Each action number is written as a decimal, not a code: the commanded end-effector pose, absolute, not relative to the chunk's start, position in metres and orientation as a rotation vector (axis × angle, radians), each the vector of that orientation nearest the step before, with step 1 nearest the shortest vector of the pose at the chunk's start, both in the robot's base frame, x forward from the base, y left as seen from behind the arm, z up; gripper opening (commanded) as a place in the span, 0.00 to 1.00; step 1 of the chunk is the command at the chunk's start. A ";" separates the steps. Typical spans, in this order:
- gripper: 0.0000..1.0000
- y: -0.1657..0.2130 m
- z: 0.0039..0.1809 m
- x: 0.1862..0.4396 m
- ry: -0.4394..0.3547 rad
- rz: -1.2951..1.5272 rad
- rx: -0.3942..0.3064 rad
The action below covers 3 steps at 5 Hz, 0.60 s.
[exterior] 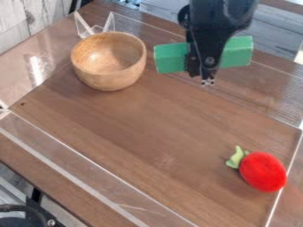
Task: Put the green block in the brown bowl
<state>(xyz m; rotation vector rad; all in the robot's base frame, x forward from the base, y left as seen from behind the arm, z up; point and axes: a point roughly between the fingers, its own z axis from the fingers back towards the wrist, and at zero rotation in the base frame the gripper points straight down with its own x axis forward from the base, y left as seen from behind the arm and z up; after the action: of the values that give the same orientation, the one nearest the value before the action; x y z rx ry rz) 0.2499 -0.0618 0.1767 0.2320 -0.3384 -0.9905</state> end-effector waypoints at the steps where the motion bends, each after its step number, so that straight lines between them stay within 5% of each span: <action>1: 0.00 -0.032 0.194 0.248 -0.342 -0.830 0.282; 3: 0.00 0.050 0.168 0.241 -0.273 -0.510 0.338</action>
<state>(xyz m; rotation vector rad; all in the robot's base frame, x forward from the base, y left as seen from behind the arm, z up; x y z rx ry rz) 0.2380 0.0515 0.1624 0.3280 -0.2504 -0.5024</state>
